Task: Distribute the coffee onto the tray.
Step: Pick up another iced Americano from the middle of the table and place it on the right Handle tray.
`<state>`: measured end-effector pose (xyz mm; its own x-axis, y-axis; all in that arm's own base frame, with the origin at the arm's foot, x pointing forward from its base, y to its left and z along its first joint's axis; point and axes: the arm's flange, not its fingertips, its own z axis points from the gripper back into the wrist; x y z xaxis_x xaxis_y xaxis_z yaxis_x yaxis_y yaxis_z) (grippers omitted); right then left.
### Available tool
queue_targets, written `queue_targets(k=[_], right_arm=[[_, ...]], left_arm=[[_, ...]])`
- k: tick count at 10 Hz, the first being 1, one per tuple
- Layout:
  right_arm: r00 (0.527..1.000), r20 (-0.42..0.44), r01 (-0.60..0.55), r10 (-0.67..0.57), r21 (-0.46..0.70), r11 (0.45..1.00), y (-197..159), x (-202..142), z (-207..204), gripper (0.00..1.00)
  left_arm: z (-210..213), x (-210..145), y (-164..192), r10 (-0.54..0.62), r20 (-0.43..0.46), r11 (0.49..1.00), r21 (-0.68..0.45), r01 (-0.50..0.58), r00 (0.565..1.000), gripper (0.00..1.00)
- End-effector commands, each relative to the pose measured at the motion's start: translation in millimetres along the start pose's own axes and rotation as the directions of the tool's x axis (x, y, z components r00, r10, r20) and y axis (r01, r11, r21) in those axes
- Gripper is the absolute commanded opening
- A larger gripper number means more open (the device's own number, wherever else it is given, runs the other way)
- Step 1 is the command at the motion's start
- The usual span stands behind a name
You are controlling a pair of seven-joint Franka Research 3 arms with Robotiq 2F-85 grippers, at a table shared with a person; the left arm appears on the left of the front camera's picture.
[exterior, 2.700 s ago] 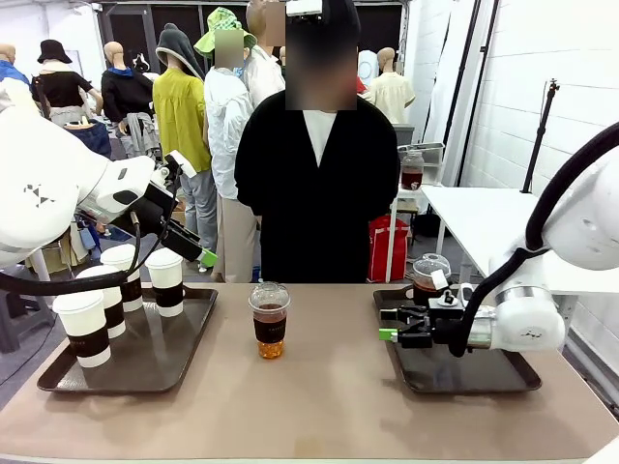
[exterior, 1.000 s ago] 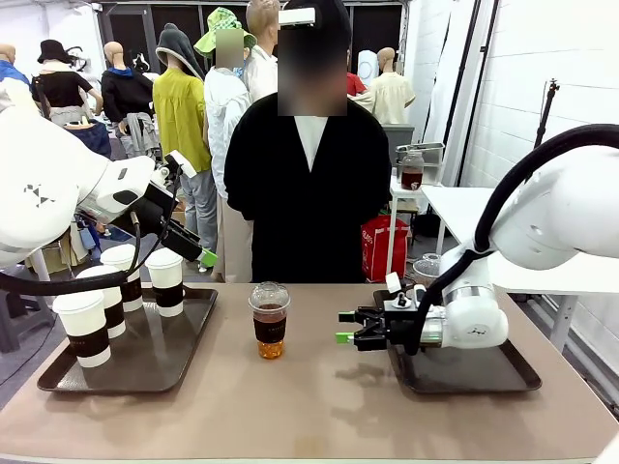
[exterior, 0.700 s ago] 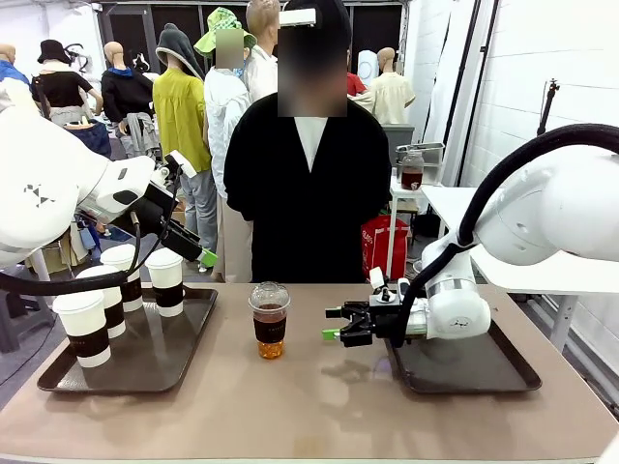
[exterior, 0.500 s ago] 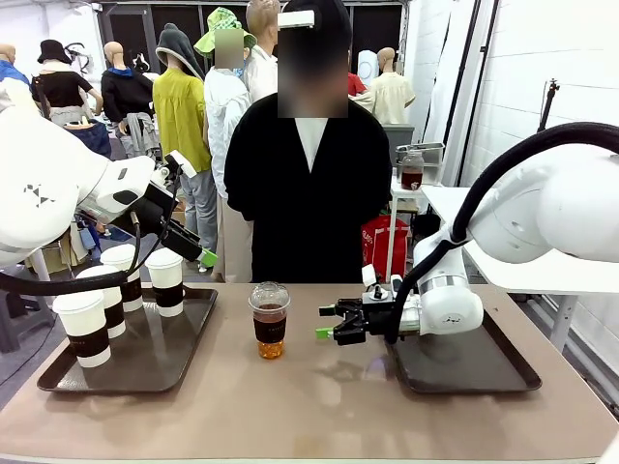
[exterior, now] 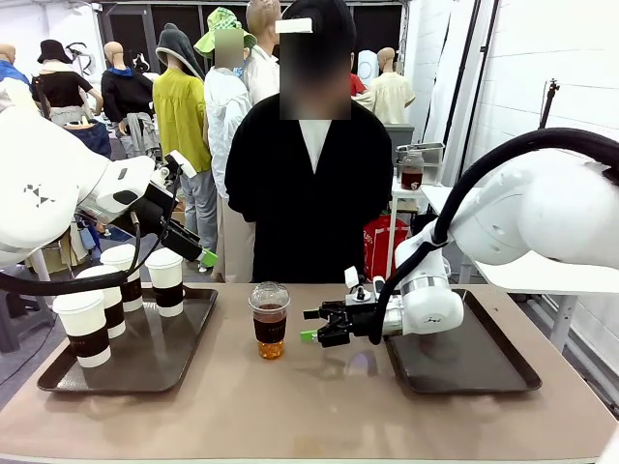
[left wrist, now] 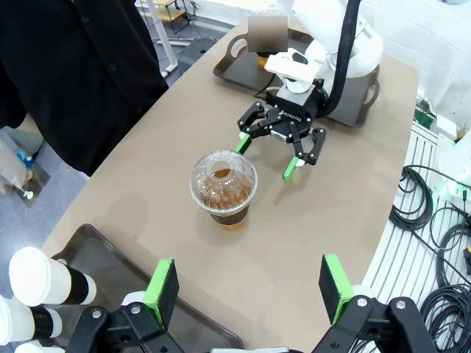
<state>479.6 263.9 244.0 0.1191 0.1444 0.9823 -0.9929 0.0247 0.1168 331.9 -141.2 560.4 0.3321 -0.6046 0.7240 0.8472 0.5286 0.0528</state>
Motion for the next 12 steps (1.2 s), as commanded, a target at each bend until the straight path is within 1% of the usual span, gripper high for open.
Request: queue_targets(k=[1,3,6,12], right_arm=[[0.999,0.0,0.034,-0.034,-0.013,0.999,-9,0,-19,1.0],[0.999,0.004,0.051,-0.051,-0.007,0.999,-18,3,-30,1.0],[0.999,-0.019,0.043,-0.043,-0.004,0.999,-25,8,-44,1.0],[0.998,-0.038,0.055,-0.054,0.026,0.998,-25,6,-64,1.0]], left_arm=[[0,-1,1,0.004,0.004,1.0,-0.008,-0.004,1.0,1.0],[0,-1,1,0.004,0.004,1.0,-0.008,-0.004,1.0,1.0],[0,-1,1,0.004,0.004,1.0,-0.008,-0.004,1.0,1.0],[0,-1,1,0.004,0.004,1.0,-0.008,-0.004,1.0,1.0]])
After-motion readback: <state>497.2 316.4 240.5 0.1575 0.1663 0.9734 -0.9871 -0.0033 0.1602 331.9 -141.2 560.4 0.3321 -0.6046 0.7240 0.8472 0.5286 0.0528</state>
